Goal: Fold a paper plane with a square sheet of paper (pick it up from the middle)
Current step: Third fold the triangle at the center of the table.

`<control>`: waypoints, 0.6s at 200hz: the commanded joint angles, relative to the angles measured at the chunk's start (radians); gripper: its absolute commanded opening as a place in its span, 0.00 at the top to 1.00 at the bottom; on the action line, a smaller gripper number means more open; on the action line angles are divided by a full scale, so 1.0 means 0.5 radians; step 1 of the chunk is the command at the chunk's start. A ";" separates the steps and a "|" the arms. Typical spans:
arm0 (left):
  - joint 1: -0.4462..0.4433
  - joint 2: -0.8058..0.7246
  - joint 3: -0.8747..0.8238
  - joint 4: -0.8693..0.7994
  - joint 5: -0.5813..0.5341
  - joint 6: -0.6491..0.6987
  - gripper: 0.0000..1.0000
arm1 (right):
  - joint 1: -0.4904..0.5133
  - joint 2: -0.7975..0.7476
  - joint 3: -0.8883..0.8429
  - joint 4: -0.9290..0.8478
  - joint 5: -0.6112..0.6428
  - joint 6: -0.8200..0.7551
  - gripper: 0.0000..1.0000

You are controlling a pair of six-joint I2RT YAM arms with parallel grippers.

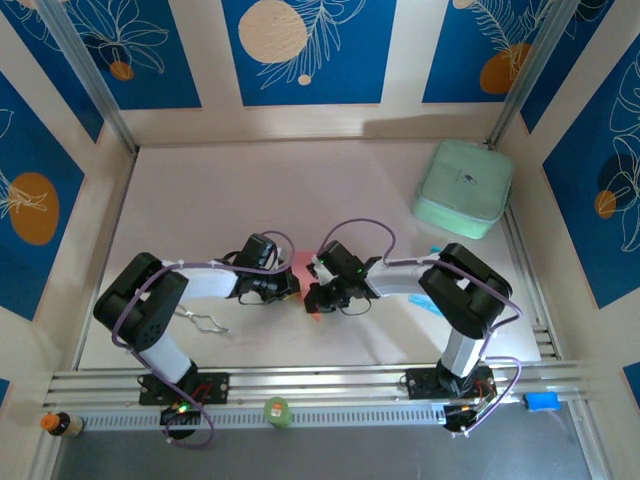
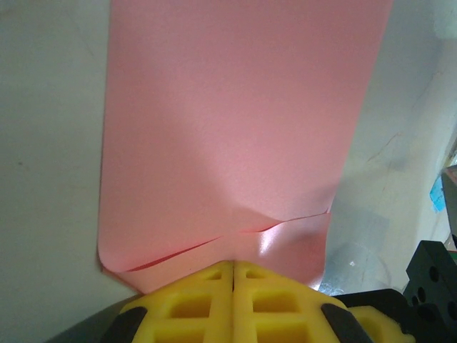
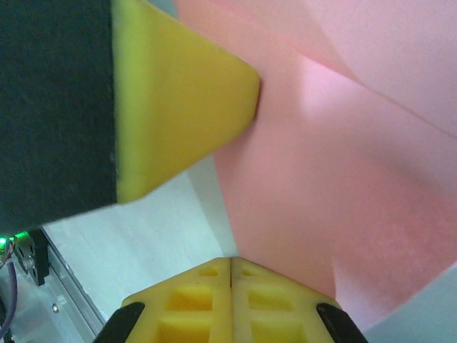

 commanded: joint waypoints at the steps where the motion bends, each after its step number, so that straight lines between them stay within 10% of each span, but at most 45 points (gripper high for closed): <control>1: -0.001 0.068 -0.014 -0.173 -0.113 0.041 1.00 | 0.015 -0.058 -0.088 -0.142 -0.025 -0.012 0.97; 120: 0.000 0.074 -0.021 -0.182 -0.134 0.030 1.00 | 0.093 -0.246 -0.355 -0.165 0.003 0.030 0.98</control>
